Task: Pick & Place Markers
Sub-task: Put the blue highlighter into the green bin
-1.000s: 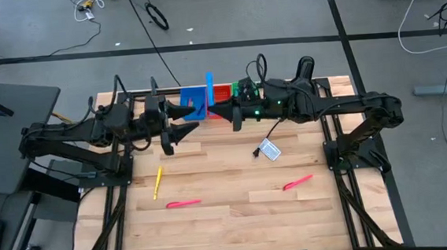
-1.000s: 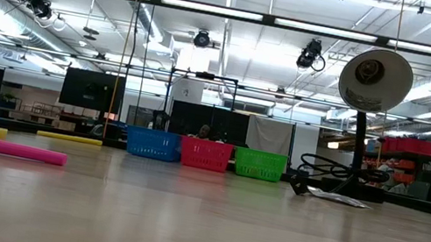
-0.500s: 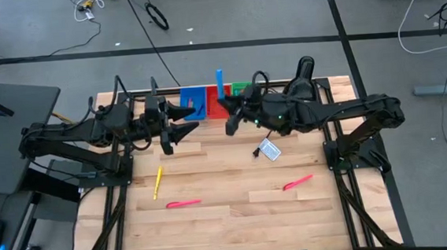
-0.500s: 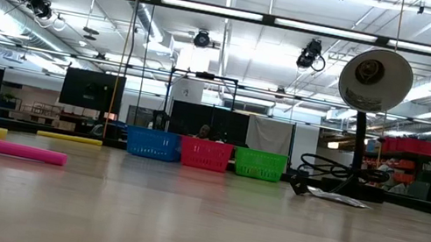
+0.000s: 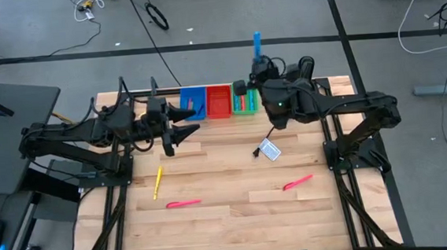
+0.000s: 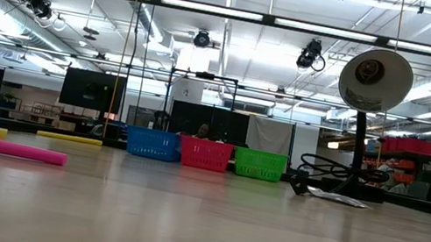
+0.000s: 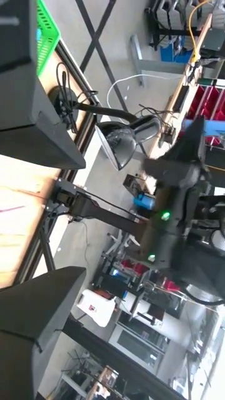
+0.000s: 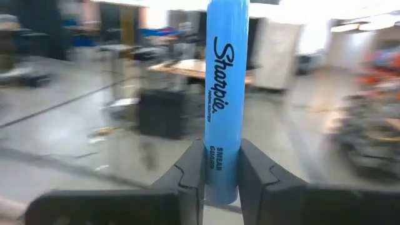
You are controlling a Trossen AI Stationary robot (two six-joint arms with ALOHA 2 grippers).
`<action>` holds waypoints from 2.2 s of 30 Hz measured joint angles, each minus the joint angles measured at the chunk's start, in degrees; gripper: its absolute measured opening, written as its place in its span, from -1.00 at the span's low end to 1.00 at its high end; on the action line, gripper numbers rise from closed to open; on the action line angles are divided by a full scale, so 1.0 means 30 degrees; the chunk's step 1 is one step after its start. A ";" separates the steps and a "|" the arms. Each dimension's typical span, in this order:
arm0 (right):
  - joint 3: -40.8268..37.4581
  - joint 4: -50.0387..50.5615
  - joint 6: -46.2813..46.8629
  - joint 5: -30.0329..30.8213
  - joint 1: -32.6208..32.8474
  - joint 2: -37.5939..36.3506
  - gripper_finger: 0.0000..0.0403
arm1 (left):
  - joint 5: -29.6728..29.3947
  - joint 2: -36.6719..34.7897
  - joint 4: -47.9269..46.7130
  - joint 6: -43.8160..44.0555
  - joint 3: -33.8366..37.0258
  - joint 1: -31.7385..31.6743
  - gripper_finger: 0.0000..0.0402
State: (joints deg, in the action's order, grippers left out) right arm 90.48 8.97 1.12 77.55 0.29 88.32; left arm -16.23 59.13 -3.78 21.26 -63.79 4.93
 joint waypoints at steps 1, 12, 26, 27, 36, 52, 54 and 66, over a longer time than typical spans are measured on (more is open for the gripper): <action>0.0000 -0.0567 -0.0590 0.0939 -0.0140 0.0088 -0.74 | -0.0001 0.0000 -0.0105 0.0000 0.0000 0.0000 0.37; 0.0000 -1.0750 -1.2214 0.4178 -0.2707 0.1244 -0.74 | 0.0105 0.0007 -0.0752 0.0007 0.0000 0.0000 0.37; -0.0022 -1.2172 -1.4976 0.0789 -0.3948 0.2322 -0.74 | 0.1025 0.0044 -0.0874 0.0007 0.0000 0.0000 0.37; -0.0022 -1.1610 -1.4816 -0.0086 -0.3948 0.2320 -0.74 | 0.1197 0.0044 -0.0867 0.0009 0.0000 0.0000 0.37; 0.0870 0.0840 -0.4801 -0.8022 -0.5119 0.2551 -0.74 | 0.1508 0.0044 -0.0870 0.0015 0.0000 0.0000 0.37; 0.8817 1.4858 0.8284 -0.9997 -0.7502 0.6125 -0.74 | 0.1501 0.0044 -0.1038 0.0073 0.0000 -0.0539 0.37; 0.9404 1.5818 0.9686 -1.1754 -0.8003 0.6784 -0.74 | 0.1501 0.0046 -0.1050 0.0075 0.0000 -0.0539 0.37; 0.9675 1.9417 1.4370 -1.8703 -0.9997 0.9761 -0.74 | 0.1509 0.0050 -0.1175 0.0073 0.0000 -0.0539 0.37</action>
State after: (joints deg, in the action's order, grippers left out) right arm 119.50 67.23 44.23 21.44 -29.70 117.60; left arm -11.70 59.28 -7.31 21.47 -63.79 3.31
